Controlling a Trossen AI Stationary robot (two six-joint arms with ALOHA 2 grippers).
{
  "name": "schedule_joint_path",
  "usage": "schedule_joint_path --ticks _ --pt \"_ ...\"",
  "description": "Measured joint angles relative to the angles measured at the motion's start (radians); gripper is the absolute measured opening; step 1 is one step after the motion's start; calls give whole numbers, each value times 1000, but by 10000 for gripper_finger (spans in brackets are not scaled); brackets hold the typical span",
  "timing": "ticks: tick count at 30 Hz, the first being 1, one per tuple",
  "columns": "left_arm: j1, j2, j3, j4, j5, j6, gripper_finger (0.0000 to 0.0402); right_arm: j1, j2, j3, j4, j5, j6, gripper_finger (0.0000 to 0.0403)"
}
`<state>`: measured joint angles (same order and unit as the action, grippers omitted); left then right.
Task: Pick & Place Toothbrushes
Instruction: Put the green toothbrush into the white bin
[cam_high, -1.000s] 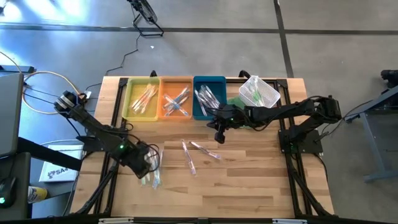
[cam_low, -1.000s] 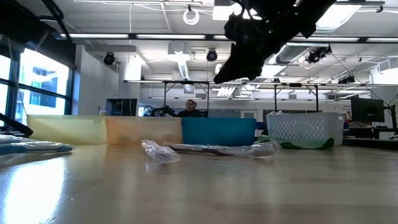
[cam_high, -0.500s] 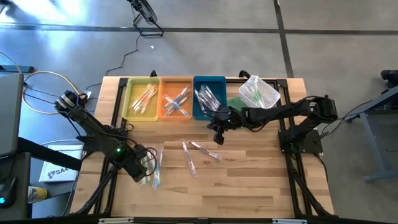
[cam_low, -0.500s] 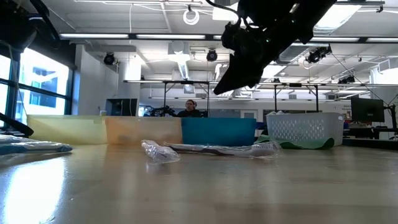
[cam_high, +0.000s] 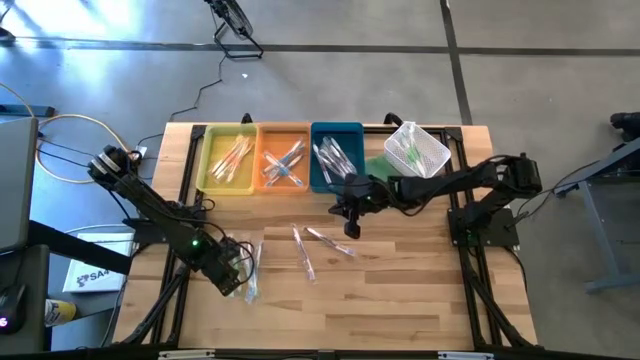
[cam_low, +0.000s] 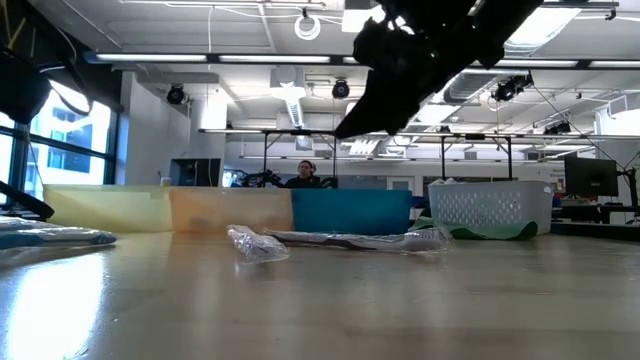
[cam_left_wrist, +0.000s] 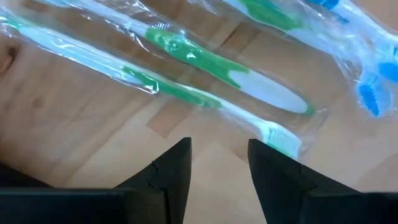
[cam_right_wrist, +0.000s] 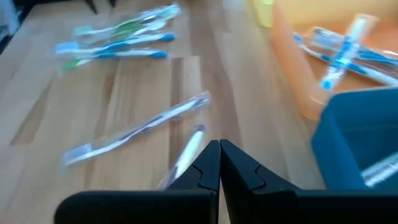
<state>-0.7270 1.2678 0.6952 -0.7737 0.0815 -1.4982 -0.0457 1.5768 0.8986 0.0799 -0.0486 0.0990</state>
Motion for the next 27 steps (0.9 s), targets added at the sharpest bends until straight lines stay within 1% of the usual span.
schedule_joint_path --ticks 6,10,20,25,27 --pt "0 0 0 -5 -7 -49 153 13 0 0 0 -7 -25 2" --pt "0 0 0 -5 -34 -52 153 13 0 0 0 -5 -25 2" --pt "0 0 0 6 -39 -51 152 13 0 0 -1 -3 -40 2" --pt "0 0 0 -4 -94 -20 152 13 -1 0 -1 -3 -51 2" --pt "0 0 0 -4 -95 -20 152 13 -1 0 -1 -3 -52 2"
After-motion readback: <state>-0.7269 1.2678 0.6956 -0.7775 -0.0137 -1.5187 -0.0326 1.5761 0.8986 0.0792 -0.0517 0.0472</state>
